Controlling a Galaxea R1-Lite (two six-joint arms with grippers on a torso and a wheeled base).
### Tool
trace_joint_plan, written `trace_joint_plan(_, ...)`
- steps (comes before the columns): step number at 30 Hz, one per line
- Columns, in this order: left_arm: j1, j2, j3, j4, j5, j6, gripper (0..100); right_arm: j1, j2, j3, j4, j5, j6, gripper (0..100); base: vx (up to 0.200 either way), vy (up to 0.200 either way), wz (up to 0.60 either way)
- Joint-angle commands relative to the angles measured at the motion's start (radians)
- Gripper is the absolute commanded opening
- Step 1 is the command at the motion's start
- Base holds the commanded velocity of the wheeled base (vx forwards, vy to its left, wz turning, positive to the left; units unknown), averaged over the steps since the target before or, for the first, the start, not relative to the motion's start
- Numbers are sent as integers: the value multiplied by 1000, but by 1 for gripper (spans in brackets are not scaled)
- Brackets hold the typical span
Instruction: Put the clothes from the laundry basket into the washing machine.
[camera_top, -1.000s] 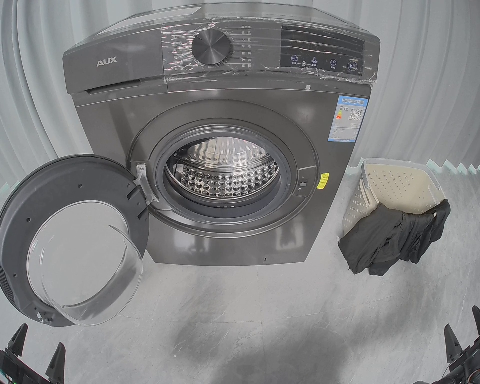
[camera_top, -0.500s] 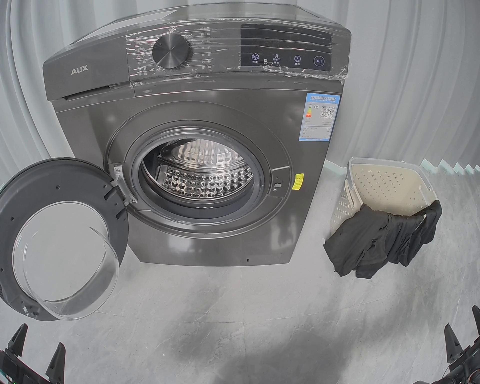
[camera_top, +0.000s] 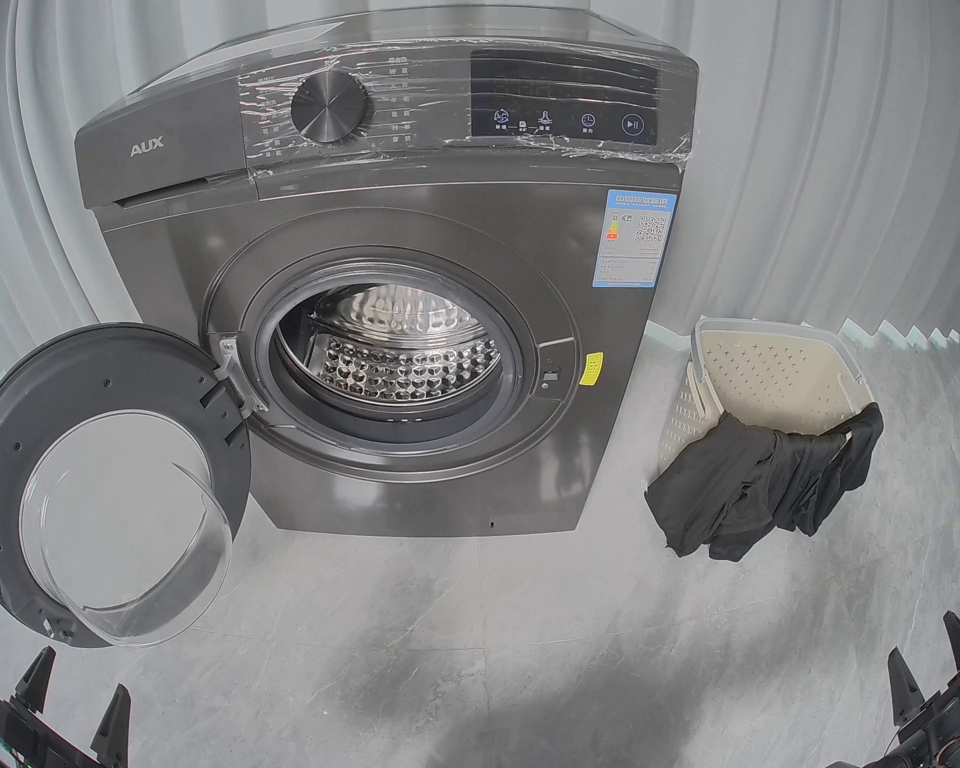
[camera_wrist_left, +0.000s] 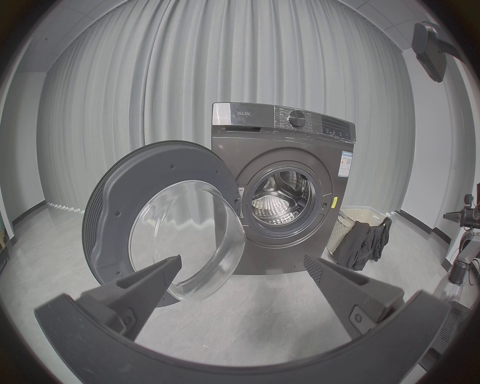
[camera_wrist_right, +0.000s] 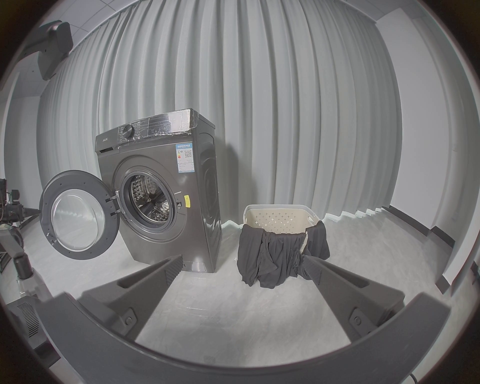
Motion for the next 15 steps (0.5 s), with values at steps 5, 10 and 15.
trace_joint_plan(5, 0, -15, 15, 0, 0, 0, 100, 0, -15, 18, 0, 0, 0, 100, 0, -200, 0)
trace_joint_plan(10, 0, -15, 15, 0, 0, 0, 100, 0, -15, 18, 0, 0, 0, 100, 0, -120, 0)
trace_joint_plan(15, 0, -15, 15, 0, 0, 0, 100, 0, -15, 18, 0, 0, 0, 100, 0, 0, 0)
